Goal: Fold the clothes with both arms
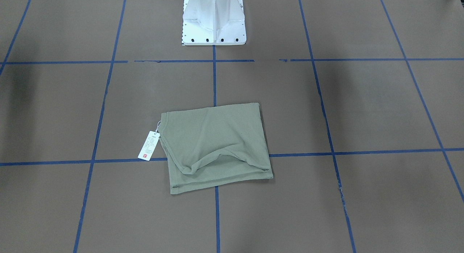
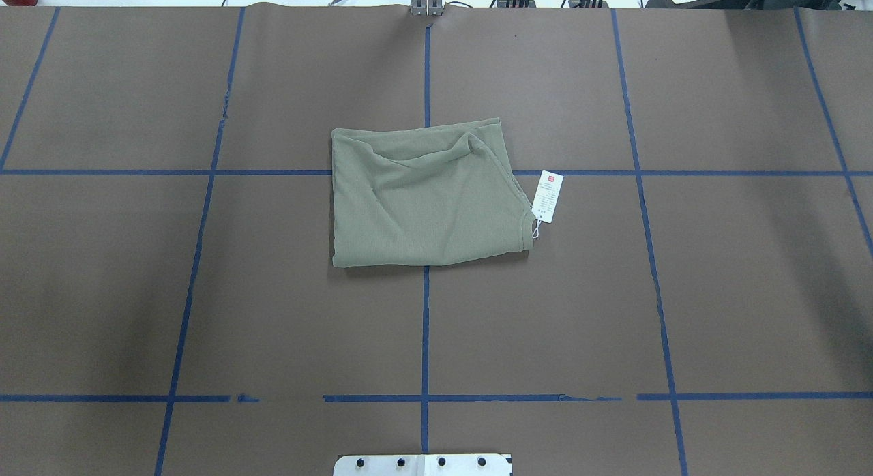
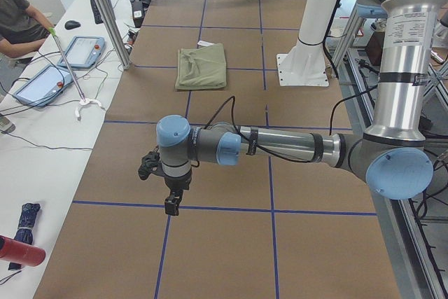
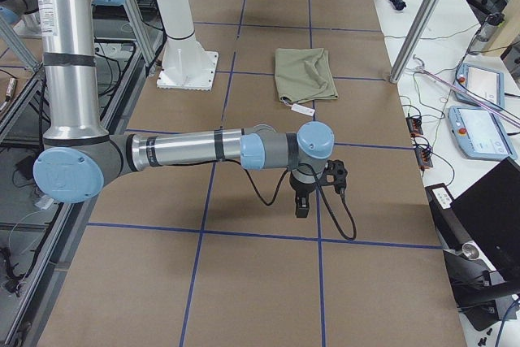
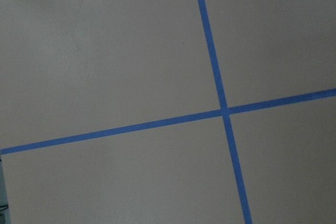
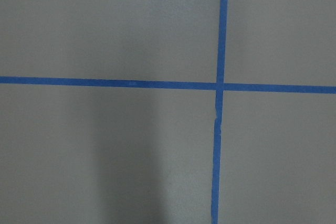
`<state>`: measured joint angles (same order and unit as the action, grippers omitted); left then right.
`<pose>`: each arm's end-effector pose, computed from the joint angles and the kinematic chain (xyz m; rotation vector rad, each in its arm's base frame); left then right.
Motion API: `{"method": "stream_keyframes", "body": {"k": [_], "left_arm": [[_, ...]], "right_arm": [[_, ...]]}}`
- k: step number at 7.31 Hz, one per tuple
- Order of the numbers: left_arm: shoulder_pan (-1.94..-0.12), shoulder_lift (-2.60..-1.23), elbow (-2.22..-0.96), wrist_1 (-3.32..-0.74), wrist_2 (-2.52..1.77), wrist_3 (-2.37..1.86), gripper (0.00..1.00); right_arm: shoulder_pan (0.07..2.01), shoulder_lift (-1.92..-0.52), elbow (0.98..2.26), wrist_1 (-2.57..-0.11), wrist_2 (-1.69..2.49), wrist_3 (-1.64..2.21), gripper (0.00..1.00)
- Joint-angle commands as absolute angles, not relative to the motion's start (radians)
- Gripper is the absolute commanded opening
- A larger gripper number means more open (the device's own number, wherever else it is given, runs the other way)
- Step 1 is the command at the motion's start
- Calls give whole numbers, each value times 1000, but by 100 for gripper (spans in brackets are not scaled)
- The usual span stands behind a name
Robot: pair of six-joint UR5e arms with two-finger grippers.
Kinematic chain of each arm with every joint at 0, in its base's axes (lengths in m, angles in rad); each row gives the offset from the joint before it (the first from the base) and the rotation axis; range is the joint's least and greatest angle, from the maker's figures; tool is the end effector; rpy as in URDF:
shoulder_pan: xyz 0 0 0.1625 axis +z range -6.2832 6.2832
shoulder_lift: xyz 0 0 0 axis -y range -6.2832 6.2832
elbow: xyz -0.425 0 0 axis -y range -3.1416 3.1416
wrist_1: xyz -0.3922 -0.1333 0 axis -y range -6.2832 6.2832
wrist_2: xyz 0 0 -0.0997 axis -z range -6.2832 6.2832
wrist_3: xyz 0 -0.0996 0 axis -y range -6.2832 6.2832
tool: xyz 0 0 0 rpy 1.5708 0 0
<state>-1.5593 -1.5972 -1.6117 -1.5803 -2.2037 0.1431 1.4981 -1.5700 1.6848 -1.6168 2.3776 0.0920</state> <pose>-0.0685 -0.5089 0.6334 0.1158 0.6271 0.1736 0.0253 -0.4973 0.6045 -0.0015 -0.8091 -0.0095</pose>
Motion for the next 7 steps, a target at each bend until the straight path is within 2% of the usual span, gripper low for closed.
{"method": "stream_keyframes", "body": {"k": [1, 7], "left_arm": [[-1575, -1565, -1618, -1569, -2337, 166, 100], [-1574, -1568, -1625, -1574, -2332, 155, 100]], "right_arm": [[1513, -1646, 1695, -1609, 2379, 95, 100], [1563, -1640, 1687, -1609, 2361, 95, 100]]}}
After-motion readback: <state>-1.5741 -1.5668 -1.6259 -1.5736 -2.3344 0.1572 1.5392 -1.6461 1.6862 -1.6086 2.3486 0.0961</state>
